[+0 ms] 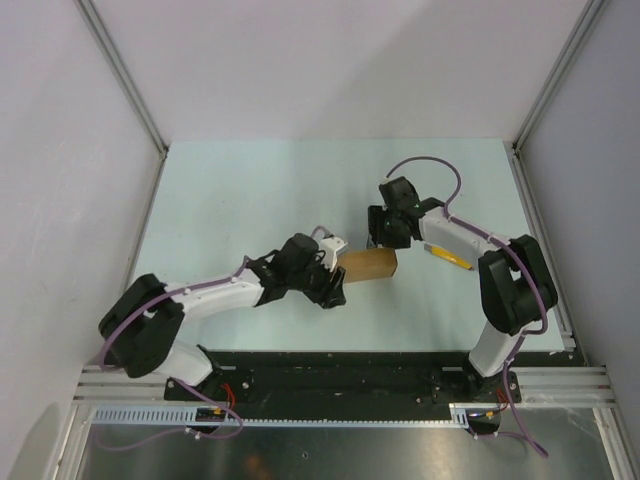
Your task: Unpack the express box
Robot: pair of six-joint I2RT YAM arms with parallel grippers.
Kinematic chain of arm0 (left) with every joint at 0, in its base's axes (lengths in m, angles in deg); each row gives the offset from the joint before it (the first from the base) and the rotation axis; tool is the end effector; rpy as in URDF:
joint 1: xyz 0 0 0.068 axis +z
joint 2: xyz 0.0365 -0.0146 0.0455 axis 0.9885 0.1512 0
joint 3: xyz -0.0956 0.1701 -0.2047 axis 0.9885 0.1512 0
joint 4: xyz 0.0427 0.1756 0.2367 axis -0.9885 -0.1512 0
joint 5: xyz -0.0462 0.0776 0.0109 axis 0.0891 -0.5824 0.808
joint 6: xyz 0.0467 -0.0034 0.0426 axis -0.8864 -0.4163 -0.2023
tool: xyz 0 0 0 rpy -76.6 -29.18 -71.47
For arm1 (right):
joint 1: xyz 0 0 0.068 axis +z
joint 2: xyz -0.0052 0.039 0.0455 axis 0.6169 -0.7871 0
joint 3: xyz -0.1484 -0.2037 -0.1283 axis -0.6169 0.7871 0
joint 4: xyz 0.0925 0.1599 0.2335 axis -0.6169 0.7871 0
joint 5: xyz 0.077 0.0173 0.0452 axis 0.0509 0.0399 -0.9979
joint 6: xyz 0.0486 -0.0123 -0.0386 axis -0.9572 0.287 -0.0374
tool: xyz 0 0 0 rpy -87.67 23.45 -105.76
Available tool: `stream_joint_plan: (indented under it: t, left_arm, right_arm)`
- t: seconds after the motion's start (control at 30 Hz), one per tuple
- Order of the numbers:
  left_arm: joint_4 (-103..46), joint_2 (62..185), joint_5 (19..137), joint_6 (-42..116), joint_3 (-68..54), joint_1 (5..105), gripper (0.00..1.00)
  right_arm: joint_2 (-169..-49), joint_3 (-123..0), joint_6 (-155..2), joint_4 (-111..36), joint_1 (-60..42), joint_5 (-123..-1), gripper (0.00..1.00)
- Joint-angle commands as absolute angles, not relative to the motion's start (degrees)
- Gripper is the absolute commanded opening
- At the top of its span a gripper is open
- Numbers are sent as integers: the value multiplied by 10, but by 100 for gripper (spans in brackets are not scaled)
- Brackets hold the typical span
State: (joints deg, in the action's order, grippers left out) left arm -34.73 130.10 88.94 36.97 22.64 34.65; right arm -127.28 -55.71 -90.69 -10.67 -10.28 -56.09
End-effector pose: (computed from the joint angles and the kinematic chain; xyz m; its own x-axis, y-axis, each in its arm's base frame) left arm 0.2114 -0.2472 0.1684 -0.6295 0.3987 -0.6669 0.7412 0.5656 -0.3615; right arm 0.3593 0.1909 0.1922 -0.8657 -0.0492 -0.4982 -0.1778 0.9605 0.2141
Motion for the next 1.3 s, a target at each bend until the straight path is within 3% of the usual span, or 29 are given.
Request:
stream_joint_plan:
  t: [0.0,0.17,0.63,0.9,1.1,1.2,1.27]
  left_arm:
    - [-263,1334,849,434,188,345,53]
    - [-257,1368,814,450,163,364,47]
    - [-213,1416,868,485,133,514,50]
    - [-218,1355,885,502,177,563,50]
    - [-276,1304,819,514,196,598,52]
    - [-283,1277,802,536,213,621,57]
    - [-288,1261,788,534,219,627,71]
  right_arm:
    - [-1234,-578,-946,-9,-93,-553,61]
    - [-1218,-577,-965,30,-80,-556,60]
    - [-1187,-560,-979,-11,15,-547,63]
    - [-1183,-560,-979,-78,43,-515,68]
    - [-1191,-560,-973,-106,66,-514,69]
    - [-1198,-560,-973,-122,77,-519,70]
    - [-1201,-560,-970,-129,82,-516,75]
